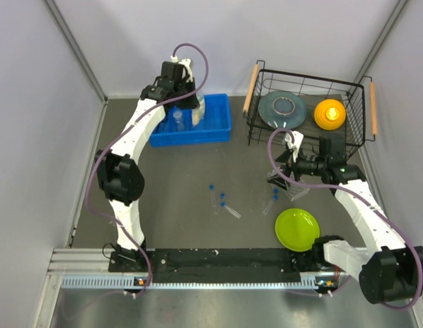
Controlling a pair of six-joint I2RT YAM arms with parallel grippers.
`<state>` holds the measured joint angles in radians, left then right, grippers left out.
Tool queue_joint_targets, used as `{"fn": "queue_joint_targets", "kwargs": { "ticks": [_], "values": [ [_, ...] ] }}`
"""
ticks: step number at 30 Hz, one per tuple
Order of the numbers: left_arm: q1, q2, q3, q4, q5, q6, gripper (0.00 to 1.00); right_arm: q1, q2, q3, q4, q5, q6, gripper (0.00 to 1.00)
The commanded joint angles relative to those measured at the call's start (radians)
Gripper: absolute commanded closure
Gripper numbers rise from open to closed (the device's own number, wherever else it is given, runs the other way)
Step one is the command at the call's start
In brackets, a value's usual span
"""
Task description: Organize the chemistry lab equipment
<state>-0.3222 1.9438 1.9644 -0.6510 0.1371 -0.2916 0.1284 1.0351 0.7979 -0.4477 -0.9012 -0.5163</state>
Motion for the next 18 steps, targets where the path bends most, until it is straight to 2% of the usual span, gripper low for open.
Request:
{"fn": "queue_joint_targets", "kwargs": {
  "ticks": [1, 6, 11, 15, 18],
  "values": [
    [0.011, 0.096, 0.134, -0.029, -0.005, -0.007, 0.97, -0.009, -0.026, -0.003, 0.04, -0.008, -0.044, 0.11],
    [0.025, 0.213, 0.256, -0.029, -0.013, -0.021, 0.96, -0.009, -0.021, -0.003, 0.037, -0.013, -0.048, 0.11],
    [0.038, 0.29, 0.318, -0.019, -0.013, -0.04, 0.95, -0.009, -0.021, -0.005, 0.037, -0.011, -0.054, 0.11],
    [0.045, 0.329, 0.332, -0.007, -0.008, -0.052, 0.9, -0.007, -0.02, -0.005, 0.037, -0.008, -0.057, 0.11],
    [0.048, 0.345, 0.344, -0.012, -0.008, -0.053, 0.82, -0.009, -0.015, -0.003, 0.037, -0.008, -0.057, 0.1]
  ]
}}
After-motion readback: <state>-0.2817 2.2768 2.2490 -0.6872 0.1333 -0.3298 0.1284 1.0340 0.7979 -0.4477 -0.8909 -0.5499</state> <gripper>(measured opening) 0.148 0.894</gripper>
